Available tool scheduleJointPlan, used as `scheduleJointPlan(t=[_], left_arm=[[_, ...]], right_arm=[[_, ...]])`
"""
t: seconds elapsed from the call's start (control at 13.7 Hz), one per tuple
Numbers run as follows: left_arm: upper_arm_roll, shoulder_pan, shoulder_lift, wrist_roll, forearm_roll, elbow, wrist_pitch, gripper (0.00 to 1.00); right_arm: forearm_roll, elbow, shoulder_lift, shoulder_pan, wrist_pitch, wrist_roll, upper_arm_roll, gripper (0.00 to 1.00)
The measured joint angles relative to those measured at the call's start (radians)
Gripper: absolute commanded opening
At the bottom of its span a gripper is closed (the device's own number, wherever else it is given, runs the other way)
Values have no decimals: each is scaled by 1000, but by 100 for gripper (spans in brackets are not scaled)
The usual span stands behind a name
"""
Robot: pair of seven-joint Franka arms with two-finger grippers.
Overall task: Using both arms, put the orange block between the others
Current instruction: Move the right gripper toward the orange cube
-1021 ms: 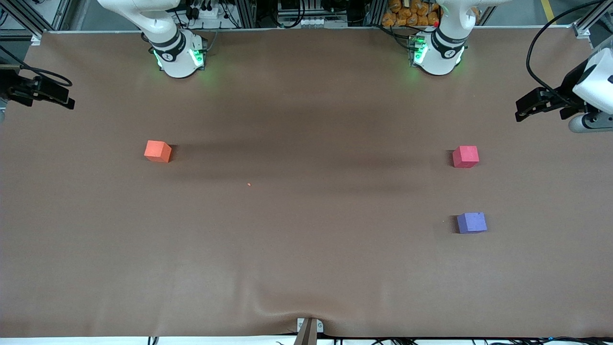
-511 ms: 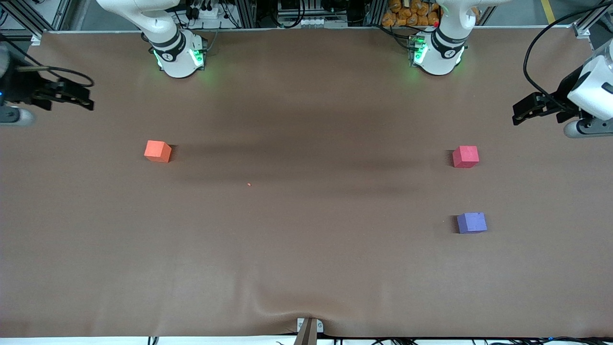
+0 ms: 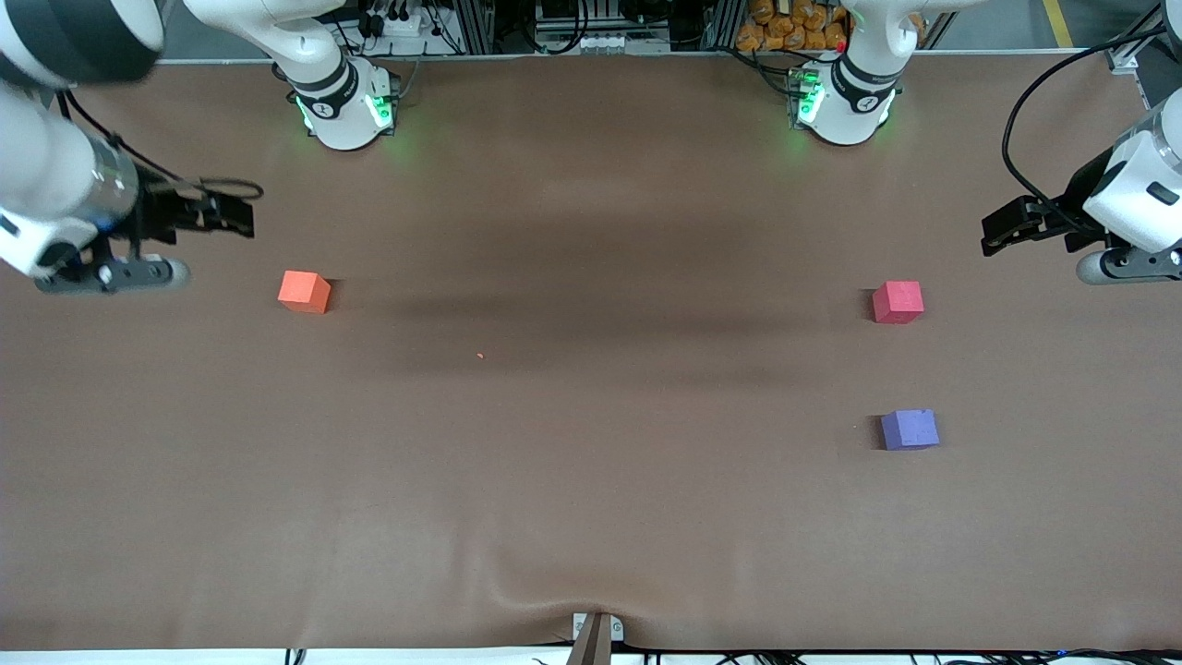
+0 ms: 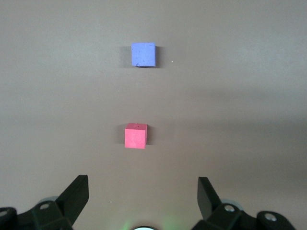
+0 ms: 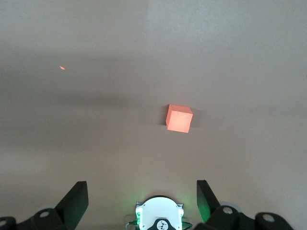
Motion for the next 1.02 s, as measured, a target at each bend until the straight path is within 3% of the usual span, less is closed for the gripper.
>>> scheduleJointPlan(t=[0.22,1.02], left_arm=[[-3,-2,3,0,0,0,4,100],[-5,-1,13,0,0,-3,21,100]], right_arm=[[-43,0,34,0,10,0,-4,100],[-42,-37,141,-19,62,0,-7,100]])
